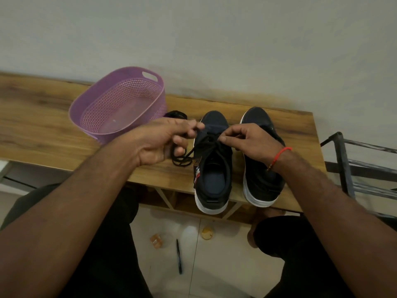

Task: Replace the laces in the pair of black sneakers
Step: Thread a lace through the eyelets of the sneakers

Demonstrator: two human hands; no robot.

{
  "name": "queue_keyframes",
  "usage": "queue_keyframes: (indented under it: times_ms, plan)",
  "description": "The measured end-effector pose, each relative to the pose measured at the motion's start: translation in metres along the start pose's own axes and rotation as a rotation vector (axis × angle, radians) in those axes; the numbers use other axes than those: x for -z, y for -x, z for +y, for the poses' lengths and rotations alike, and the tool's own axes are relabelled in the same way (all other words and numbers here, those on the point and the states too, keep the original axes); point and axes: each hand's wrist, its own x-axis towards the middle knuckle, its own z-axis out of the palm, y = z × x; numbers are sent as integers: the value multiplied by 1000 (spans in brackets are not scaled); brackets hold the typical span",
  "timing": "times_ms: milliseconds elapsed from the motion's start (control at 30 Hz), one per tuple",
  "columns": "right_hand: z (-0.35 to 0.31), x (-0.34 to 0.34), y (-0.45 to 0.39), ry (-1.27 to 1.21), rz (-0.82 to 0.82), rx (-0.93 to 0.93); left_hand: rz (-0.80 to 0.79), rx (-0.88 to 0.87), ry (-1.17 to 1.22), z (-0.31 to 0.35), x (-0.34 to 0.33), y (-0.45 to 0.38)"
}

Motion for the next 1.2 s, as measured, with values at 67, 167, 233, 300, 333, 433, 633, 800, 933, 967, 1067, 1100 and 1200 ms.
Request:
queue_keyframes:
  times_ms: [67, 167, 233, 300, 333, 433, 633, 800, 933, 967, 1067, 1100, 1200]
  plan:
    - [0, 0, -1, 13, -4, 4, 35, -36, -161, -6, -7, -4]
    - [2, 2, -2, 20, -18, 17, 105, -111, -334, -13, -12, -9]
    - [2, 3, -2, 16, -28, 29, 179, -175, -449, -17, -15, -11]
    - [2, 3, -2, 15, -32, 37, 254, -264, -586, -22, -20, -12]
    - [2, 4, -2, 16, -32, 39, 293, -322, -677, -25, -22, -13]
    - [3, 3, -3, 16, -36, 45, 408, -486, -976, -32, -25, -17]
    - [5, 4, -4, 12, -37, 61, 512, -594, -1208, -40, -26, -18]
    - [4, 4, -3, 9, -49, 66, 563, -640, -1255, -48, -25, -22]
    - [4, 6, -3, 19, -63, 79, 621, -642, -1298, -53, -29, -22]
    - [4, 6, -3, 26, -67, 81, 634, -644, -1308, -54, -30, -23]
    - [5, 5, -4, 23, -74, 98, 647, -641, -1326, -56, -32, -23]
    - [5, 5, -4, 19, -74, 104, 643, -638, -1328, -57, -33, -23]
    - [5, 5, -4, 5, -91, 124, 628, -630, -1307, -60, -35, -24]
